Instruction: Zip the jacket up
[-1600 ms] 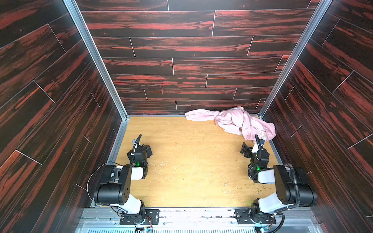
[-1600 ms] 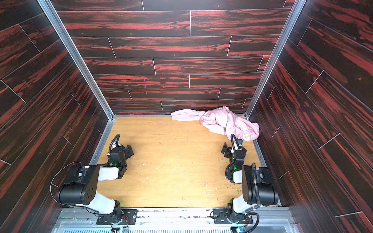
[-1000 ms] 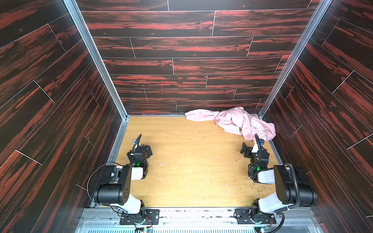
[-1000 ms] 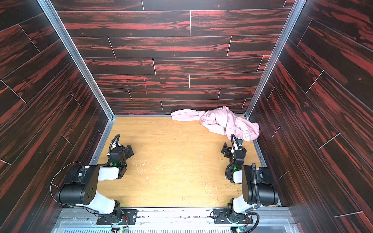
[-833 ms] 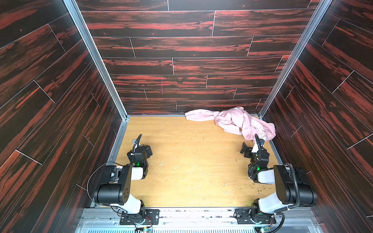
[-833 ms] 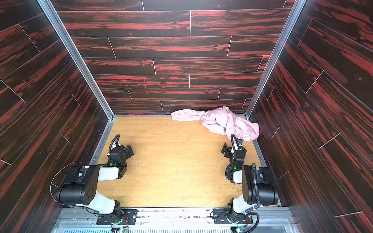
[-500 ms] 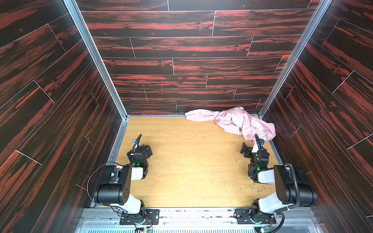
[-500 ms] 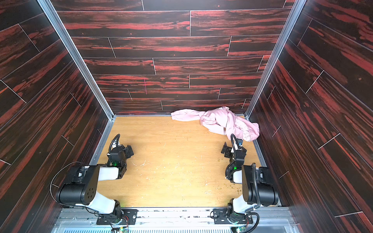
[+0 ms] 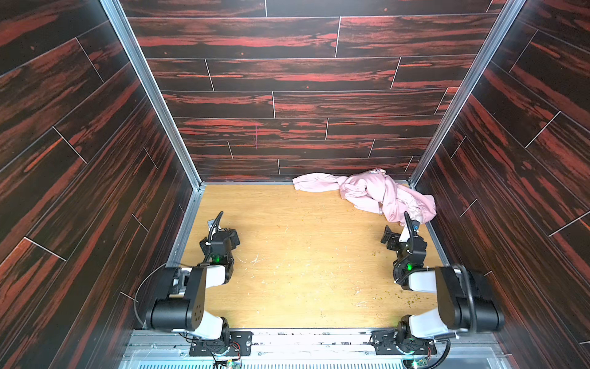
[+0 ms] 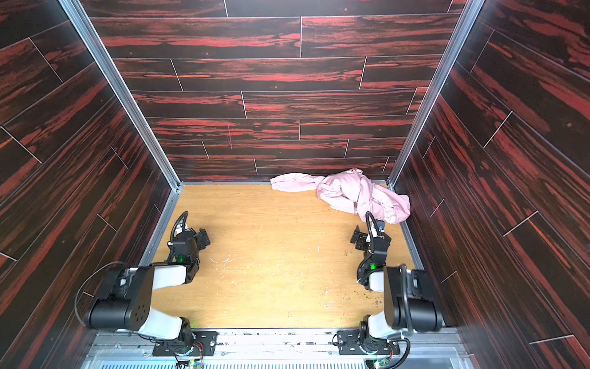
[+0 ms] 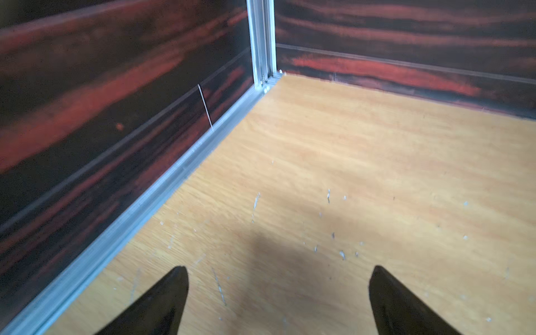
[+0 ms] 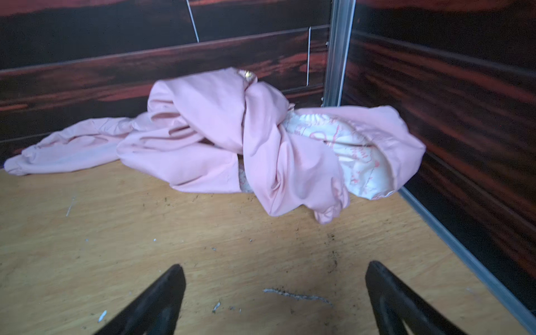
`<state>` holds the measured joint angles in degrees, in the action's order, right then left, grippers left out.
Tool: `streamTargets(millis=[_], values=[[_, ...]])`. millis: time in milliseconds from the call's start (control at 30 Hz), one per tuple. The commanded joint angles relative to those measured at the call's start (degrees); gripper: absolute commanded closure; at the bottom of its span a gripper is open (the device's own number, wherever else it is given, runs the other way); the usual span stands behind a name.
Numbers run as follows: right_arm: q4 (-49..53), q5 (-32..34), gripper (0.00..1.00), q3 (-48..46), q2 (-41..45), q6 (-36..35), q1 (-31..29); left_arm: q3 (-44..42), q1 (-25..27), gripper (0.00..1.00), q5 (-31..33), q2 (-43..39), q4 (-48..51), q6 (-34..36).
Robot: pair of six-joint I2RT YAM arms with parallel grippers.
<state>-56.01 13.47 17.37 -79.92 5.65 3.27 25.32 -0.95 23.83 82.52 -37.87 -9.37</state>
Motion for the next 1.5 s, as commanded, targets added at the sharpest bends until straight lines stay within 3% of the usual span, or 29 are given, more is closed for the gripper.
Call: streamTargets(millis=[0, 100, 200, 300, 400, 533, 600, 700, 767, 867, 1200, 1467], values=[[10.5, 5.2, 0.01, 2.3, 11.0, 2.7, -0.1, 6.4, 0.2, 0.01, 1.9, -8.5, 15.7, -3.2], [25.8, 9.9, 0.01, 8.2, 21.0, 10.3, -0.1, 10.7, 0.1, 0.0, -0.4, -13.8, 24.9, -8.6], [43.8, 8.4, 0.01, 18.9, 24.1, 14.0, -0.1, 16.3, 0.2, 0.0, -2.7, -16.1, 35.0, -16.8], [61.1, 3.1, 0.01, 32.1, 20.0, 13.0, -0.1, 23.8, 0.2, 0.0, -4.8, -15.2, 47.4, -25.6], [74.0, -1.8, 0.01, 43.0, 12.5, 14.6, -0.1, 28.7, 0.2, 0.01, -10.8, -13.6, 53.0, -31.9], [78.8, -12.1, 0.01, 49.9, 7.9, 18.0, -0.1, 28.6, 0.2, 0.0, -18.4, -12.4, 50.6, -43.6], [81.5, -17.1, 0.03, 54.2, 4.3, 19.4, -0.1, 30.0, 0.2, 0.01, -23.8, -9.9, 49.7, -46.1], [87.5, -23.6, 0.22, 62.4, -3.8, 20.3, -0.1, 34.2, 0.7, 0.17, -33.3, -4.1, 49.6, -46.7], [89.6, -25.6, 0.28, 66.4, -8.7, 22.0, -0.1, 37.9, 2.2, 0.19, -36.6, 0.0, 52.0, -45.7], [88.8, -27.2, 0.27, 69.5, -14.3, 26.2, -0.2, 41.3, 6.1, 0.1, -38.0, 5.0, 52.9, -44.8], [86.1, -26.6, 0.26, 83.7, -33.6, 35.1, -0.4, 50.3, 17.7, 0.07, -33.9, 14.6, 53.5, -37.4], [88.7, -25.4, 0.27, 99.2, -48.5, 38.0, -0.5, 55.1, 18.2, 0.07, -35.0, 17.5, 60.0, -33.6]])
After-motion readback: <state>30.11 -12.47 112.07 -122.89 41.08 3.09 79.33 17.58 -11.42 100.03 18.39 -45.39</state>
